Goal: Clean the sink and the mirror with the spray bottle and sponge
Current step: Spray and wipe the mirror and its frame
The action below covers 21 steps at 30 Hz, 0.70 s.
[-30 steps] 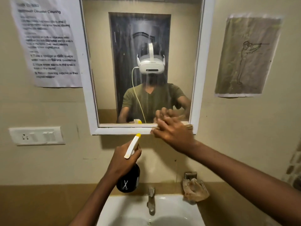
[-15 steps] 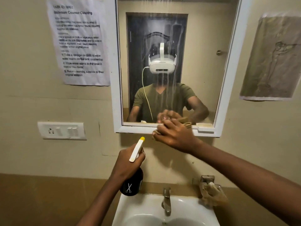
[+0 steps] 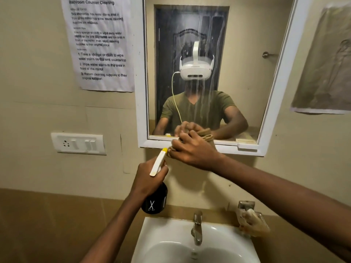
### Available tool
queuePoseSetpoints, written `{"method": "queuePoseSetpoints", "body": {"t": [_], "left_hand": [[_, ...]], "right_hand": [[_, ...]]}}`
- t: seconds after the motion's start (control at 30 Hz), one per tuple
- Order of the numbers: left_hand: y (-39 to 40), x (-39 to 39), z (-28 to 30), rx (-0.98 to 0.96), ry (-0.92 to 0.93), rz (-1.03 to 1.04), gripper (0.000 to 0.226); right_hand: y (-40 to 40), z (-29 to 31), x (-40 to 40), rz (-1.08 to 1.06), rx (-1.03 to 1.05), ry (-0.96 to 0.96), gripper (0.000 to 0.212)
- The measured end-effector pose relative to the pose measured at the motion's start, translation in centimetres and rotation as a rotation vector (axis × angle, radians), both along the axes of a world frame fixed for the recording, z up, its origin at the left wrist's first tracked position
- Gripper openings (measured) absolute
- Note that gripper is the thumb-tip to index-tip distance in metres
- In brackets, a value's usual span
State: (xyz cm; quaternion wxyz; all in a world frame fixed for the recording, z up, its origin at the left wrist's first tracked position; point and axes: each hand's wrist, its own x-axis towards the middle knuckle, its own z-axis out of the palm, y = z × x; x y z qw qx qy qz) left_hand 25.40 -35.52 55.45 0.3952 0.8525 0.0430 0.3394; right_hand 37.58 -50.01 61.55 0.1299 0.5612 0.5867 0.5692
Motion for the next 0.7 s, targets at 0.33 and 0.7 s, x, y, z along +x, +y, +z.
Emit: {"method": "queuePoseSetpoints", "body": {"t": [0.33, 0.7], "left_hand": [[3.3, -2.3, -0.8, -0.05, 0.023, 0.054, 0.022], [4.8, -2.9, 0.1, -0.138, 0.031, 0.118, 0.027]], "right_hand": [[3.7, -0.3, -1.0, -0.029, 0.022, 0.049, 0.012], [2.6, -0.8, -0.4, -0.021, 0.073, 0.061, 0.012]]}}
